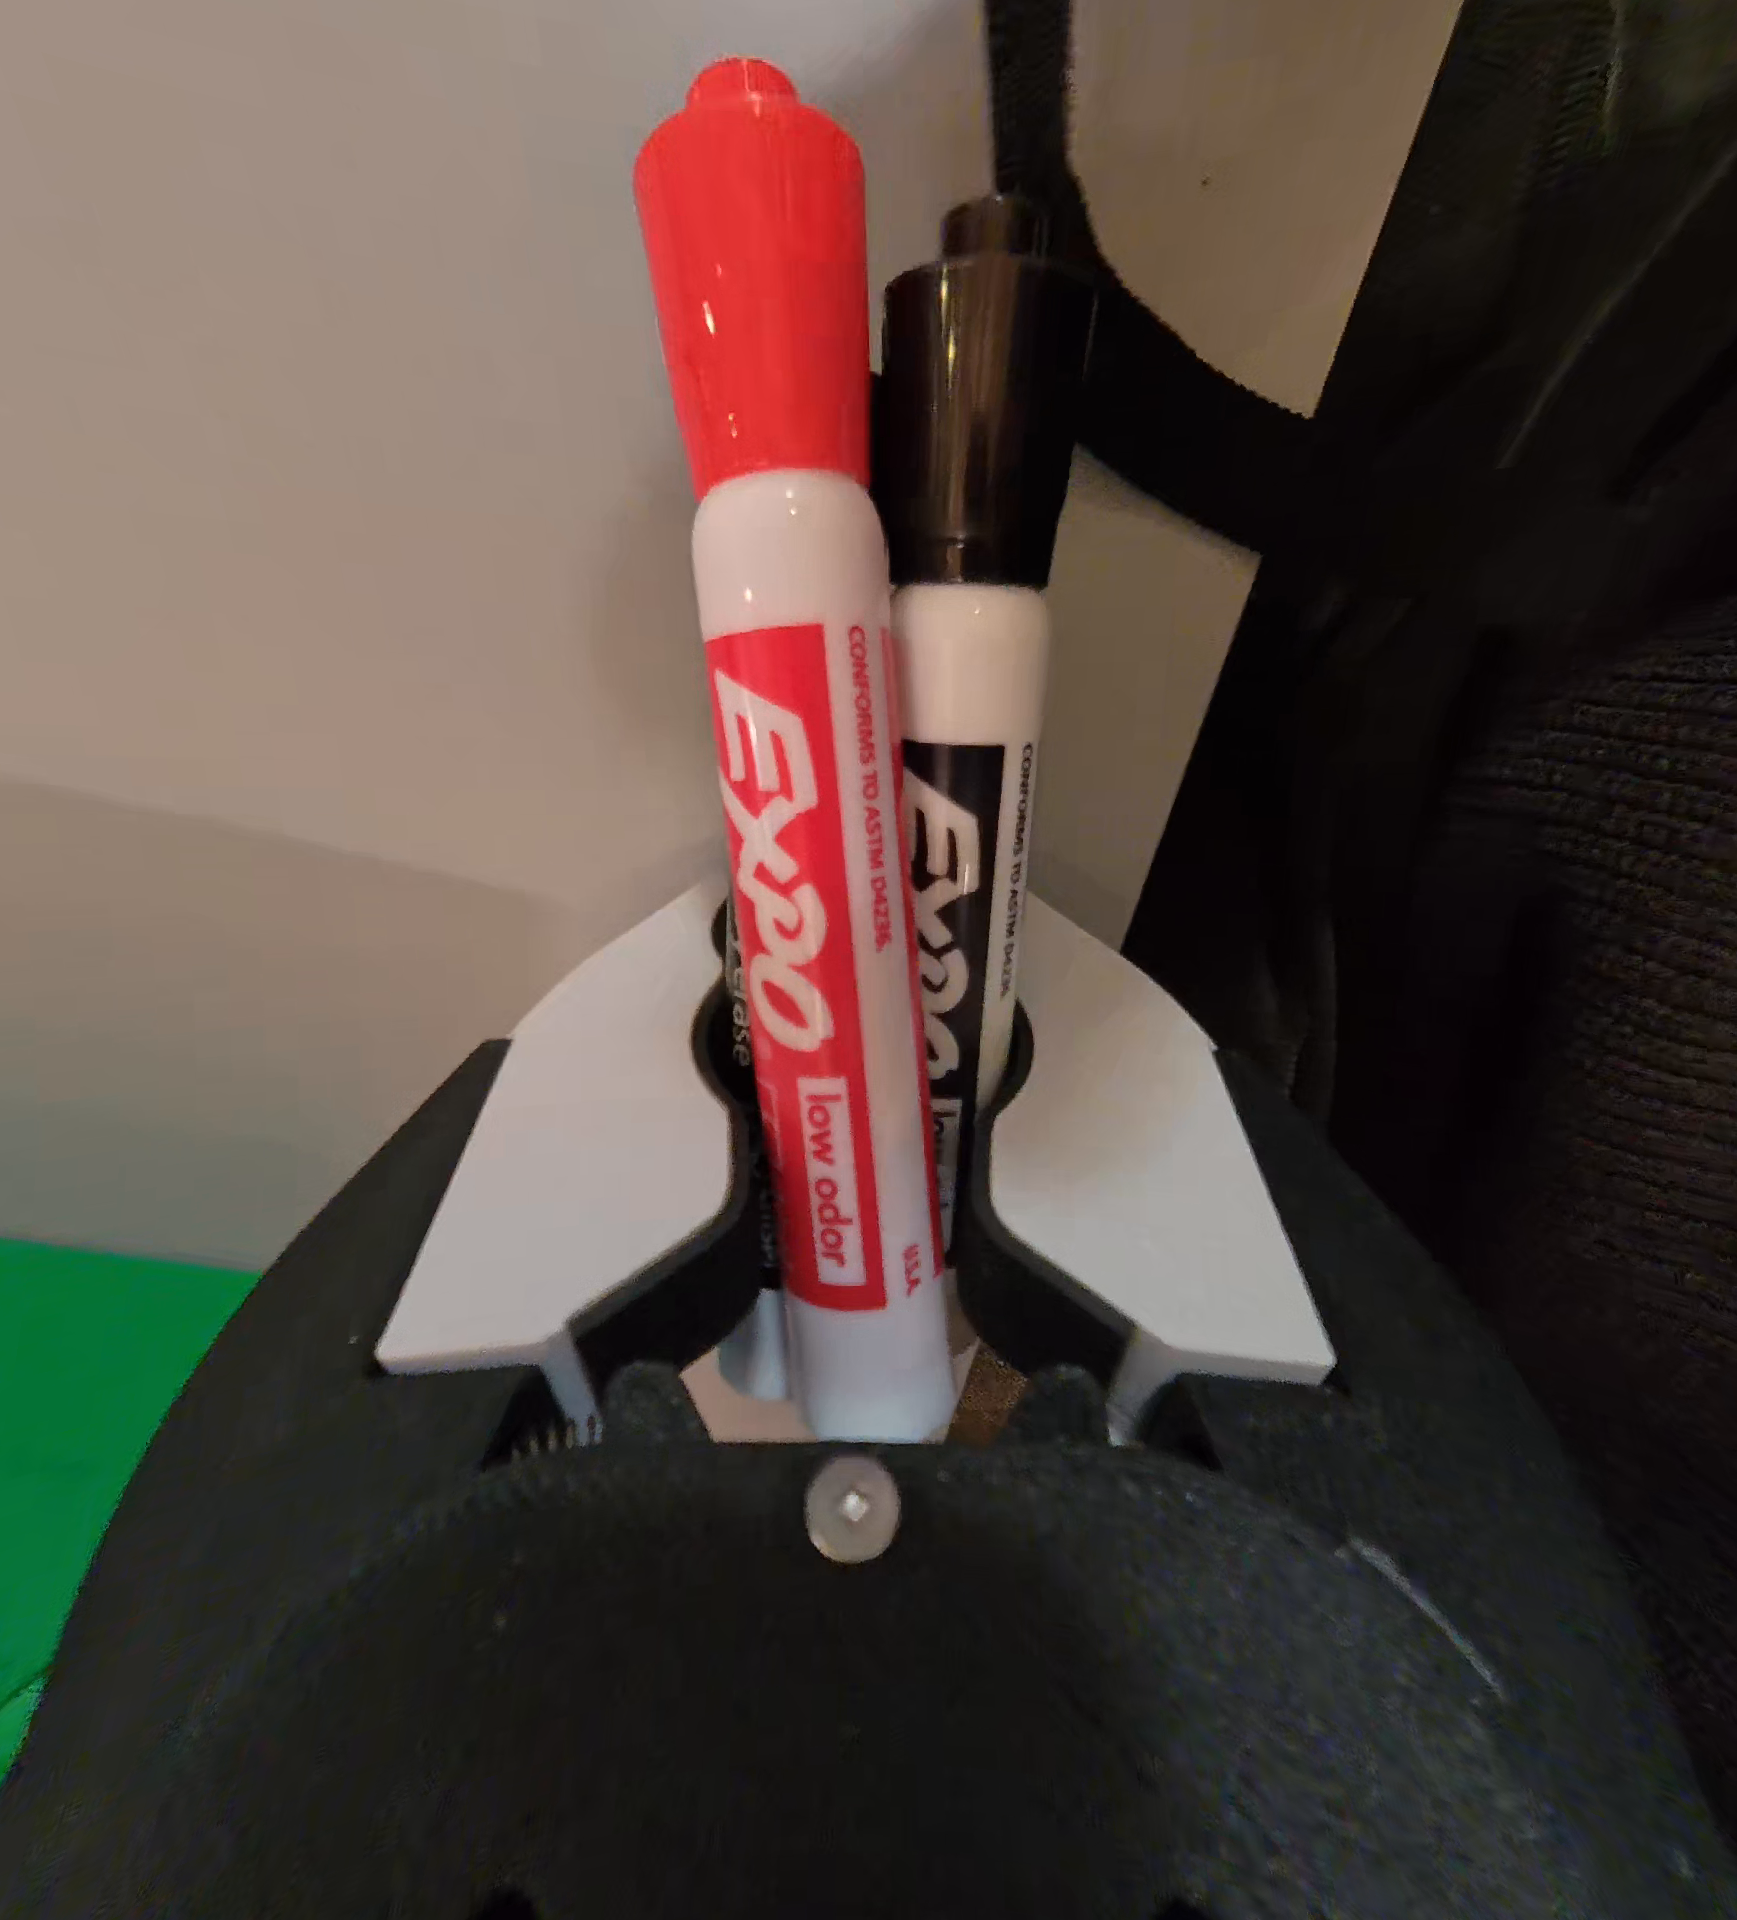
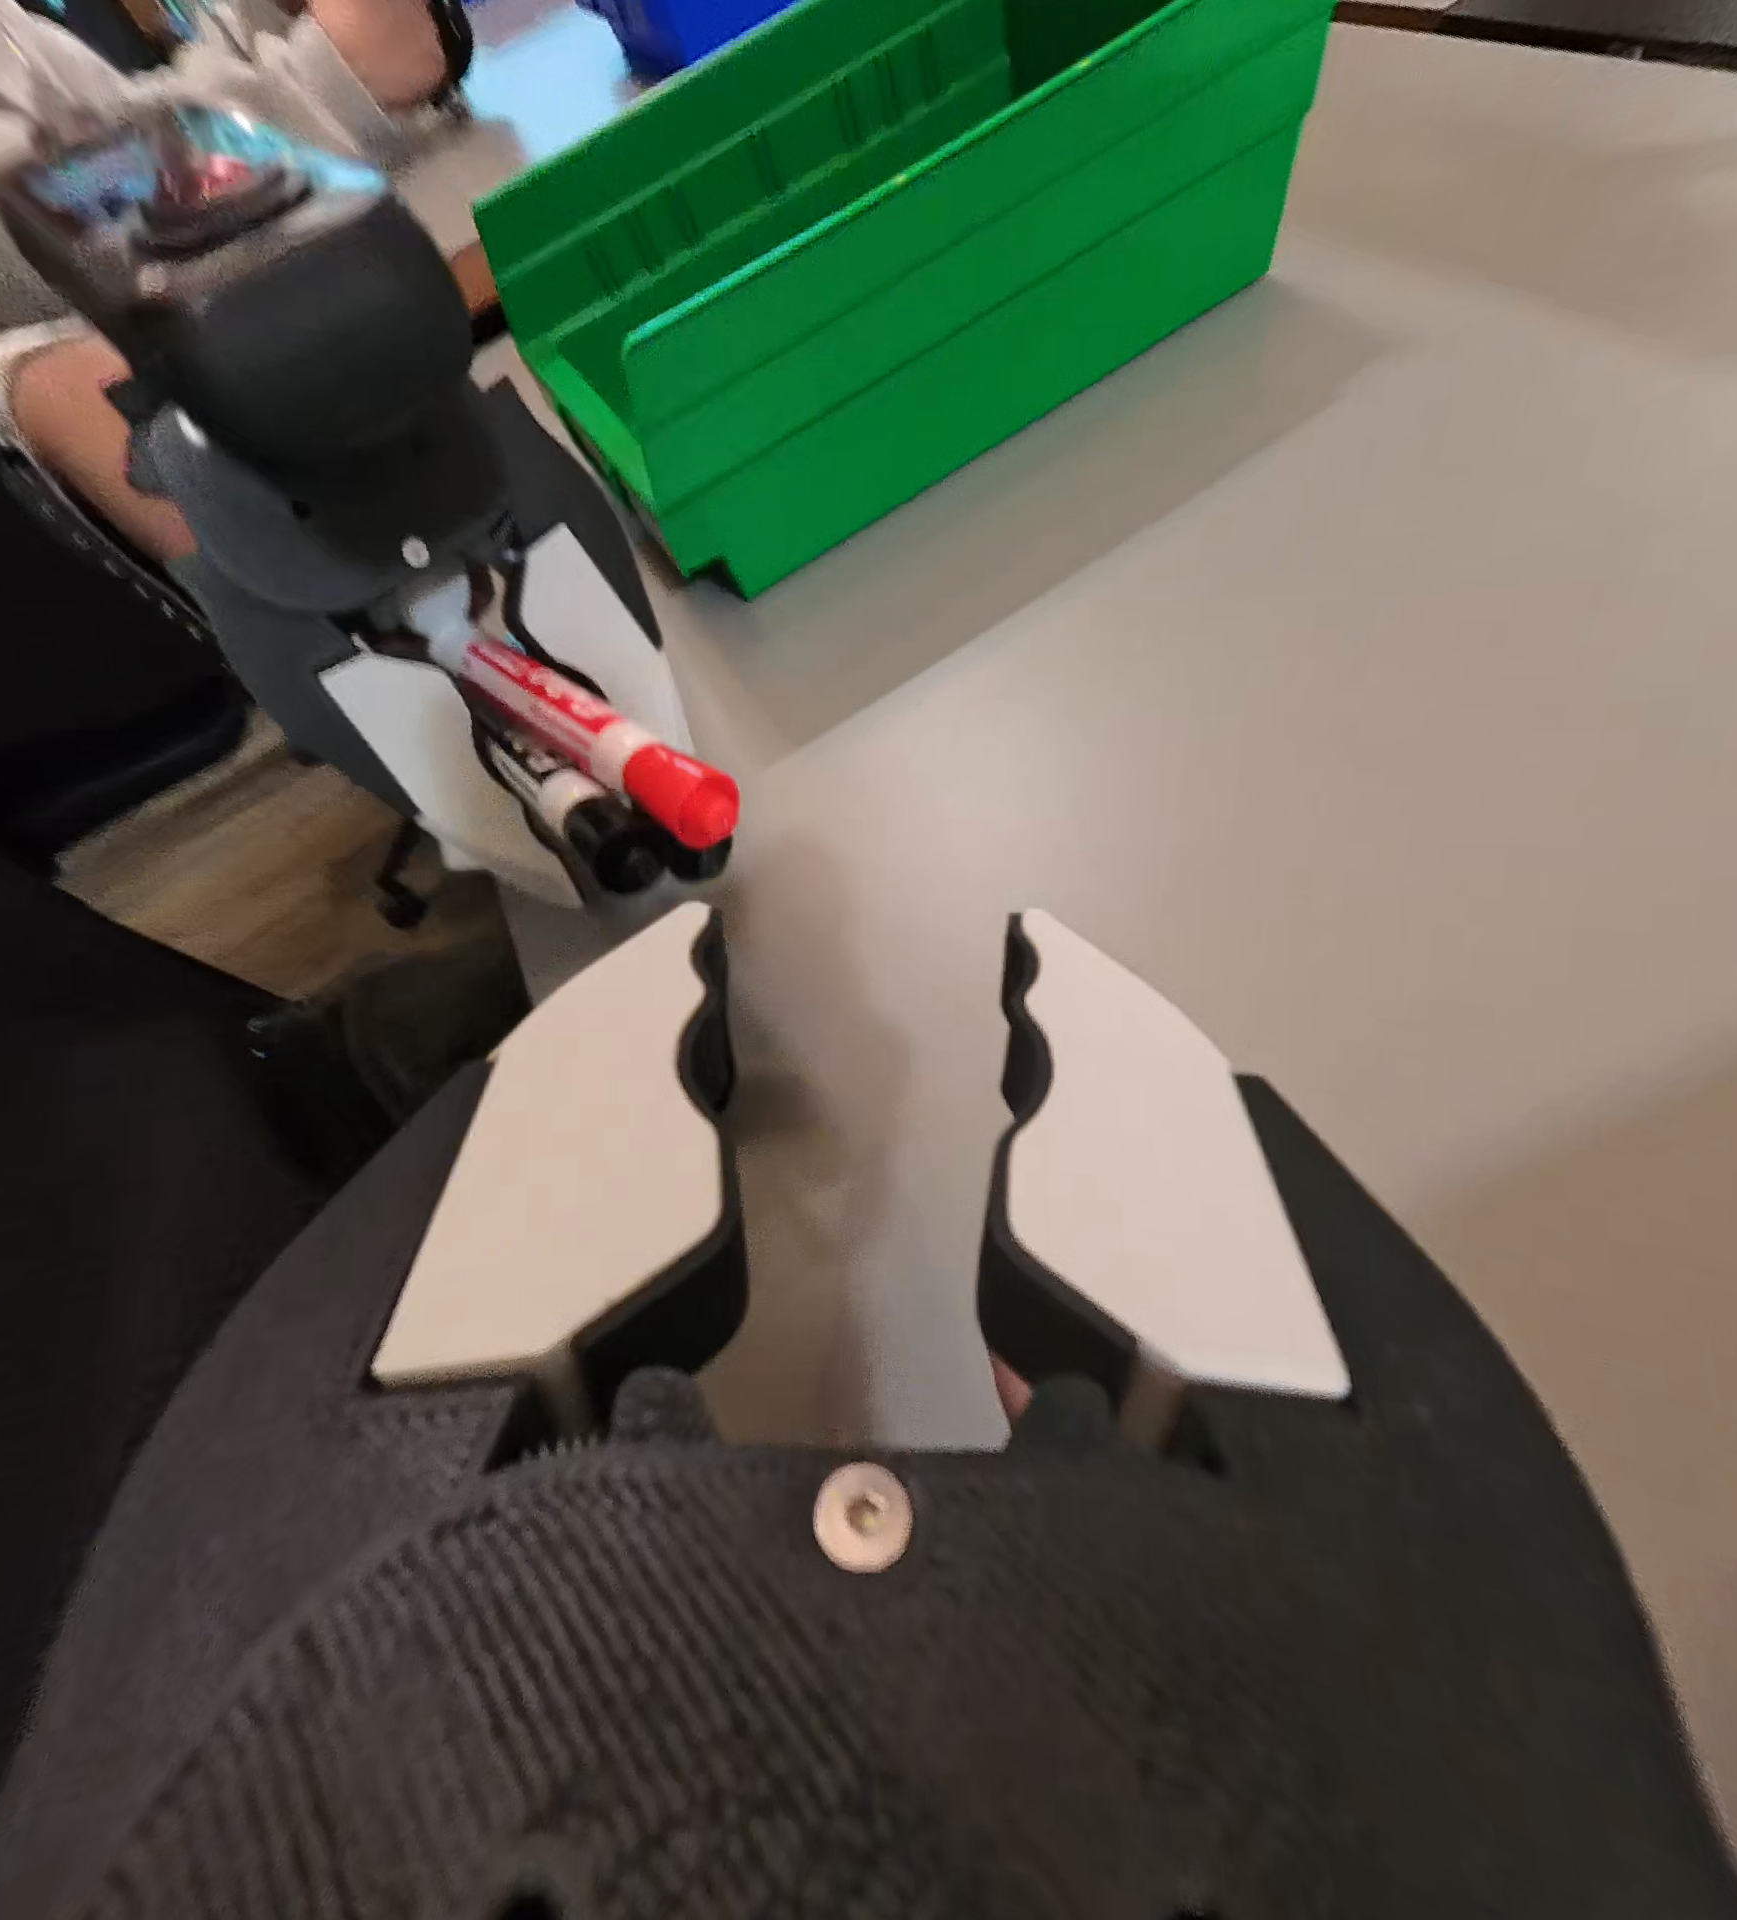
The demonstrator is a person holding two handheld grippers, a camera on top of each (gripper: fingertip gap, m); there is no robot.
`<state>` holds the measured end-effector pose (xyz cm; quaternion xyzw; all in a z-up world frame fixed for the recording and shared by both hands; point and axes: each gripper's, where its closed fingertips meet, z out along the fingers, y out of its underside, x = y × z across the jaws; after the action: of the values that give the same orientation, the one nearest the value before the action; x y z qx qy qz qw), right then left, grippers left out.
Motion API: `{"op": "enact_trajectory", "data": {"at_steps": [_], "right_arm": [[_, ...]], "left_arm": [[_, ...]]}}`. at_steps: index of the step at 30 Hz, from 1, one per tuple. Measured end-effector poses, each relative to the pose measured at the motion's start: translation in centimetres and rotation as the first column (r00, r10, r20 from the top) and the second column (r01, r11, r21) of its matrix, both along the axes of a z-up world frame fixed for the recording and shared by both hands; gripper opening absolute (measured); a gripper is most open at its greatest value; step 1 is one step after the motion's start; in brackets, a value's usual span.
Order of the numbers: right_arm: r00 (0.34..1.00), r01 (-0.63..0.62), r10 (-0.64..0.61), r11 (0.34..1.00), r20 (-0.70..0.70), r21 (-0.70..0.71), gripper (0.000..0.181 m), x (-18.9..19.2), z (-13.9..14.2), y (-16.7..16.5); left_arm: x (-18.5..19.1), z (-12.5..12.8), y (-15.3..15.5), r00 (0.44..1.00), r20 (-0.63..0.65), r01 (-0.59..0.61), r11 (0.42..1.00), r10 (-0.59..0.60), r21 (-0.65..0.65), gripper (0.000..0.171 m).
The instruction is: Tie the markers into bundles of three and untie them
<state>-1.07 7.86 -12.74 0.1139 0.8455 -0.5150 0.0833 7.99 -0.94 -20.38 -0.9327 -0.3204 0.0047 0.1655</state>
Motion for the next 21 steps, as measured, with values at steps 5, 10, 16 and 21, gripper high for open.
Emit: {"op": "enact_trajectory", "data": {"at_steps": [5, 10, 16, 21], "right_arm": [[0.997, -0.076, 0.073, 0.993, 0.035, 0.086, 0.056, 3.3, -2.3, 1.0], [0.978, -0.093, 0.067, 0.988, 0.198, 0.126, 0.050, 5.4, -5.4, -0.6], [0.999, 0.029, -0.022, 0.963, -0.030, 0.267, 0.002, 1.4, -4.8, 0.1], [0.944, 0.185, 0.014, 0.806, -0.331, 0.562, 0.002, -3.6, -2.6, 4.4]], "left_arm": [[-0.2, 0.1, -0.4, 1.000, -0.002, -0.014, 1.000, 0.014, -0.001, 0.046], [0.0, -0.1, -0.2, 1.000, 0.000, -0.002, 1.000, 0.002, -0.006, 0.046], [0.1, -0.5, -0.4, 1.000, 0.012, -0.002, 1.000, 0.003, -0.014, 0.046], [0.3, -0.6, -0.2, 1.000, 0.017, 0.012, 1.000, -0.012, -0.013, 0.046]]}}
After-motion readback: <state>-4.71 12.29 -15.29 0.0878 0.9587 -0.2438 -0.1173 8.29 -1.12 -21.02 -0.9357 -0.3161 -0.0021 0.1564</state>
